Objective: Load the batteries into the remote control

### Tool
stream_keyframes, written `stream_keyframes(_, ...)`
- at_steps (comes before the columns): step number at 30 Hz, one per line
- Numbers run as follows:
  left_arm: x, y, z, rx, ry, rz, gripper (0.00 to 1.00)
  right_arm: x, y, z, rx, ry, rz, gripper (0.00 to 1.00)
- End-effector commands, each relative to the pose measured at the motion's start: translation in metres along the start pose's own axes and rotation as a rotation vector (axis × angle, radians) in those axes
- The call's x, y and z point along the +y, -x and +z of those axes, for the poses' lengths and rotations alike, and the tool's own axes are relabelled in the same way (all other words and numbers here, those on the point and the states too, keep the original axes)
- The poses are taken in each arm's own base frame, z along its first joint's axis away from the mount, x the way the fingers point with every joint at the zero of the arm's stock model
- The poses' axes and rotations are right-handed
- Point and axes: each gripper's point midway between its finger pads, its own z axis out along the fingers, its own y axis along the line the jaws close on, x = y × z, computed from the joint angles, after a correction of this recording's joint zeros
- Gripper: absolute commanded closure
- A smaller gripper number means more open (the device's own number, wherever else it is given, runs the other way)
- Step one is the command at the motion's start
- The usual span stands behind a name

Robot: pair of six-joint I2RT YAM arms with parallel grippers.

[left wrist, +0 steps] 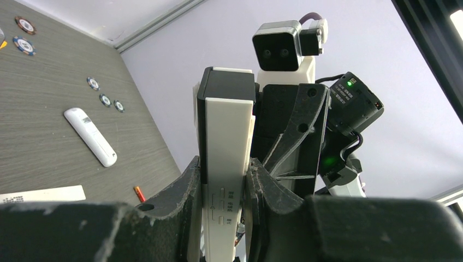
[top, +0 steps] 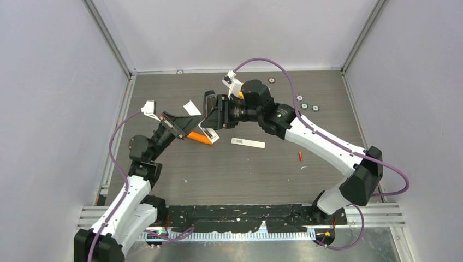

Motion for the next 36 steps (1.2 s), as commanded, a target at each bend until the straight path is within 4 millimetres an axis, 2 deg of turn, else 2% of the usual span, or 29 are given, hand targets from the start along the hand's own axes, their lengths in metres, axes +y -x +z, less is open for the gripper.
stream_keyframes(1, -0.033, 0.015, 0.004, -0.046, -0.087, 0.045, 1.00, 0.013, 0.007, 0.000, -0.011, 0.041, -0.036, 0.53)
stream_keyframes(7, -0.029, 0.013, 0.004, -0.043, -0.083, 0.035, 1.00, 0.015, 0.015, -0.003, -0.049, 0.047, -0.018, 0.39)
stream_keyframes(11, -0.030, 0.014, 0.004, -0.046, -0.086, 0.037, 1.00, 0.017, 0.019, -0.005, -0.072, 0.060, -0.013, 0.33)
stream_keyframes(25, -0.030, 0.019, 0.004, -0.078, -0.098, -0.003, 1.00, 0.019, 0.028, -0.026, -0.164, 0.051, -0.078, 0.30)
stream_keyframes(29, -0.030, 0.018, 0.003, -0.080, -0.100, -0.006, 1.00, 0.023, 0.032, -0.033, -0.194, 0.062, -0.096, 0.25)
stream_keyframes(36, -0.030, 0.020, 0.002, -0.093, -0.100, -0.010, 1.00, 0.016, 0.028, -0.037, -0.206, 0.038, -0.098, 0.24)
